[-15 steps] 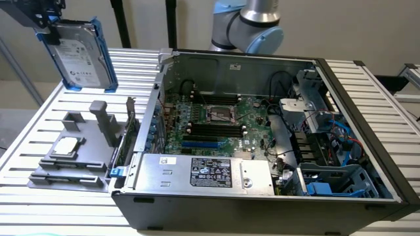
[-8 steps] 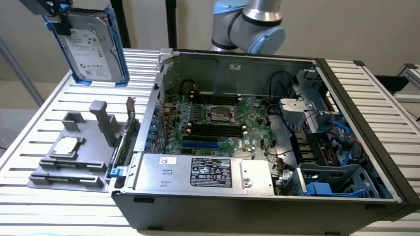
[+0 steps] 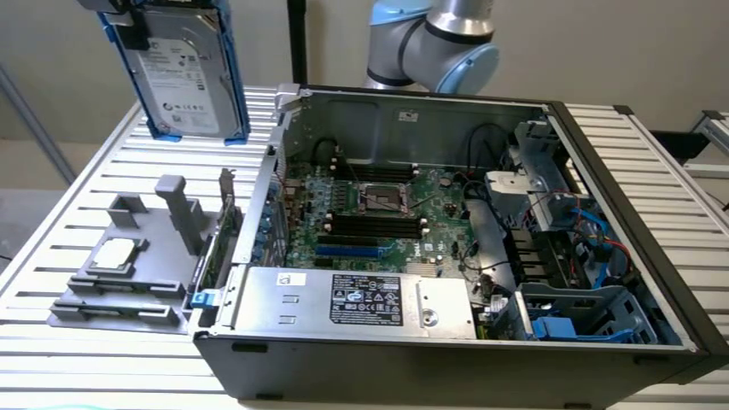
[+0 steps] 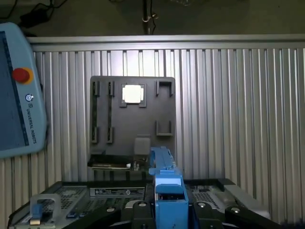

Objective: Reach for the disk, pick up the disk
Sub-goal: 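Pick up the disk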

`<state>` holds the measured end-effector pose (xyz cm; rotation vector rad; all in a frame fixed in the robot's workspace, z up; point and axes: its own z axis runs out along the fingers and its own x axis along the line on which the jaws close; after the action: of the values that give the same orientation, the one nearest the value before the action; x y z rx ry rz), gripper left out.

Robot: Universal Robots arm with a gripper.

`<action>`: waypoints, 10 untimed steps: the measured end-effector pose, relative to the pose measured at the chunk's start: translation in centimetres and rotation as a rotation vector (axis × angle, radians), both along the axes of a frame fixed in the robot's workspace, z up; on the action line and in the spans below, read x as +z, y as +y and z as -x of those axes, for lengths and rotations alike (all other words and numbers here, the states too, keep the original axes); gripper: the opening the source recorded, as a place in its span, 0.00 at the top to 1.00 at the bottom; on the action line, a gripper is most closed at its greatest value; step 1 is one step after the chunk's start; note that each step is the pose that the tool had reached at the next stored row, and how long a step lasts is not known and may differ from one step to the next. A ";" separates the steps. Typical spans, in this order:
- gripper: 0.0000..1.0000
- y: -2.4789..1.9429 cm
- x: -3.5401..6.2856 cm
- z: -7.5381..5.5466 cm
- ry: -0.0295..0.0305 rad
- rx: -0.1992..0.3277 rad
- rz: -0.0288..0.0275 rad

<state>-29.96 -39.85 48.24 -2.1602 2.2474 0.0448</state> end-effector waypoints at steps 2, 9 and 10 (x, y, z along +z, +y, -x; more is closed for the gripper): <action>0.67 -0.34 0.25 -0.9 -0.0001 0.000 -0.0007; 0.67 -1.56 0.71 -4.1 0.0000 0.000 -0.0024; 0.67 -1.73 0.73 -4.5 0.0000 0.000 -0.0027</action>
<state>-25.42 -41.58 48.97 -2.1590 2.2460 0.0478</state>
